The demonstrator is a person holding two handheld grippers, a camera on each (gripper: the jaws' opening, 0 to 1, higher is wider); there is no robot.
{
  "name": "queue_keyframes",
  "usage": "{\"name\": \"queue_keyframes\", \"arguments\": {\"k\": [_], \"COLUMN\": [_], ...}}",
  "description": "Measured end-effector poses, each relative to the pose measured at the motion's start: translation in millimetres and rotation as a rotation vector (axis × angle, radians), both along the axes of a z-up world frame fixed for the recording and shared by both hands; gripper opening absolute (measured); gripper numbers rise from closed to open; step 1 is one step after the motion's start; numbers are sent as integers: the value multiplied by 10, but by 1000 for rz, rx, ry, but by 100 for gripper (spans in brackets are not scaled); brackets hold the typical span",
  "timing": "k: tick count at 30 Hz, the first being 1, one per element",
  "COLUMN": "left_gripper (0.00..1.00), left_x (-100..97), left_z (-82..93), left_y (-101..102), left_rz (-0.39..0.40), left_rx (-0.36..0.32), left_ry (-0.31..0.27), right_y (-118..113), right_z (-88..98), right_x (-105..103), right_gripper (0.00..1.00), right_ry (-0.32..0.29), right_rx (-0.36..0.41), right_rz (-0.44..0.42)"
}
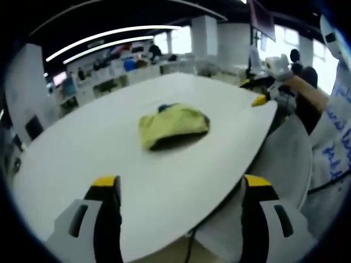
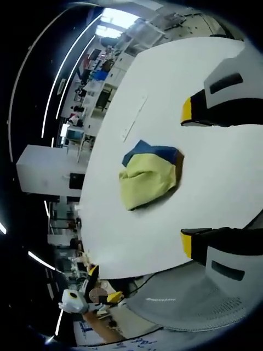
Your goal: Fold the garment on the visible template until the final outline fits inside the template.
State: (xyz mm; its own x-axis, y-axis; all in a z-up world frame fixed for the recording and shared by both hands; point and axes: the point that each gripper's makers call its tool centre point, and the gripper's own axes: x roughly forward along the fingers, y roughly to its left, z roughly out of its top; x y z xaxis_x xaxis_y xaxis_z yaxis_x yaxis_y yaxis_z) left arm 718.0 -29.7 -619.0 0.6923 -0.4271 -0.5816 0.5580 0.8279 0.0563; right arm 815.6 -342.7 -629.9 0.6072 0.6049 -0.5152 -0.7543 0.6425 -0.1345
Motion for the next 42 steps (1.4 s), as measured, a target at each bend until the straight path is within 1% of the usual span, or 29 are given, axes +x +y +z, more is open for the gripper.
{"name": "queue_keyframes", "arguments": {"k": [3, 9, 10, 13, 14, 17, 19, 21, 26, 32, 36, 40, 42], "left_gripper": [85, 85, 84, 86, 86, 86, 86, 86, 86, 85, 85, 85, 85], "left_x": [-10, -33, -41, -32, -33, -37, -42, -43, -49, -55, -60, -62, -62], "left_z": [-9, -27, -31, -19, -14, 1, 7, 11, 6, -6, -13, -7, -5], "left_y": [4, 3, 4, 30, 35, 46, 41, 42, 58, 48, 28, 40, 54], "left_rz": [7, 16, 16, 32, 35, 43, 46, 48, 61, 63, 59, 64, 68], "left_rx": [-1, -4, -2, 2, 2, 0, -2, -1, -2, -4, -6, -6, -7], "left_ry": [4, 13, 16, 6, 4, 4, 4, -1, 2, 10, 15, 14, 16], "right_y": [-6, 5, 18, 68, 76, 89, 89, 91, 76, 97, 132, 168, 165], "right_z": [-109, -237, -251, -315, -318, -376, -471, -539, -644, -719, -786, -853, -917], "right_x": [50, 249, 271, 327, 351, 407, 412, 429, 537, 635, 694, 750, 803], "right_gripper": [60, 46, 44, 37, 36, 33, 32, 31, 25, 23, 17, 15, 14], "right_ry": [25, 30, 37, 93, 89, 94, 101, 120, 133, 153, 165, 201, 207], "right_rx": [-22, -25, -12, 52, 59, 51, -6, -19, -10, 1, 4, 32, 25], "right_rz": [20, 23, 24, 12, 8, 0, 30, 27, 18, 9, -1, -18, -30]}}
